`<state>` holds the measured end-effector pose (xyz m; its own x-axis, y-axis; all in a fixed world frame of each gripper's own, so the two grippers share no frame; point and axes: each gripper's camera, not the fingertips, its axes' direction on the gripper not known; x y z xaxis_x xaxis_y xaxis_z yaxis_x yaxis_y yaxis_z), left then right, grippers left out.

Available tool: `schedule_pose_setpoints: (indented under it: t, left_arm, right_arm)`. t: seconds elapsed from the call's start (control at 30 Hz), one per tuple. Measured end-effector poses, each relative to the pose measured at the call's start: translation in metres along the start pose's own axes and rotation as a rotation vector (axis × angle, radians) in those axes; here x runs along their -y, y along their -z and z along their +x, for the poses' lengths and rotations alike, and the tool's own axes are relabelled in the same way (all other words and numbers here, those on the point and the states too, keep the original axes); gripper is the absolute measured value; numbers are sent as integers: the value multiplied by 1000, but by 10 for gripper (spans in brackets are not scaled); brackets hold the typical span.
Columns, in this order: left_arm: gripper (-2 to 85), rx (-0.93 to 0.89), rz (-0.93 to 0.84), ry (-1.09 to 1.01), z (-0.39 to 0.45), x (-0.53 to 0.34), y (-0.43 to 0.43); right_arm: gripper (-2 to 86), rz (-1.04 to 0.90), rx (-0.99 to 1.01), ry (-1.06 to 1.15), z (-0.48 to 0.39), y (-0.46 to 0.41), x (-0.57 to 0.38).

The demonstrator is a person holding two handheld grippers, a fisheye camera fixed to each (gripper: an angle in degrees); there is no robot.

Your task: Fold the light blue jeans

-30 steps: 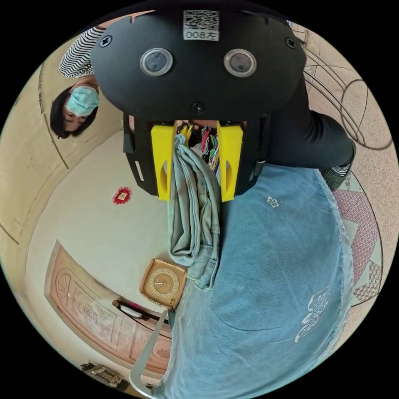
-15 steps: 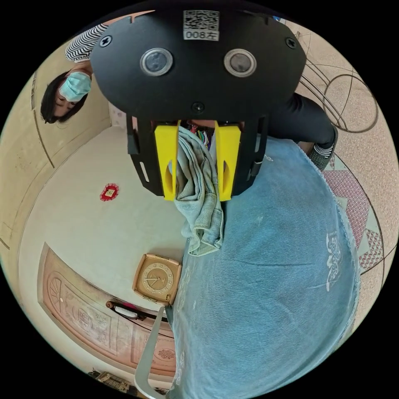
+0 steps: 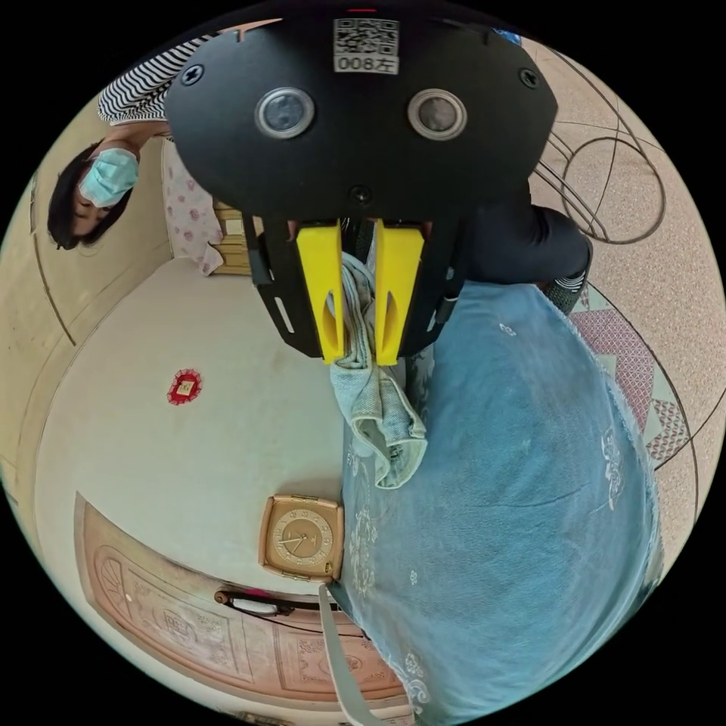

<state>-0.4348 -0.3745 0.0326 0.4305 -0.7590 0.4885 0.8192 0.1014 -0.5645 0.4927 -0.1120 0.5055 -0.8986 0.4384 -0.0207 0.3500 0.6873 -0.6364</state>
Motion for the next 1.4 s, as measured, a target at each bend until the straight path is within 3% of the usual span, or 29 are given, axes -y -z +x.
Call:
schedule_pose_setpoints:
  t: [0.5, 0.8, 1.1, 1.4]
  left_arm:
    - [67, -43, -93, -148, 116, -141, 14]
    - [68, -72, -261, -264, 210, -221, -26]
    - [67, -66, -495, -325, 307, -304, -121]
    - [67, -41, -790, -421, 431, -405, -303]
  right_arm:
    - [2, 45, 82, 101, -51, -8, -173]
    - [2, 180, 171, 179, -93, 12, -304]
    - [2, 377, 228, 221, -131, 51, -432]
    - [1, 663, 291, 264, -176, 135, -530]
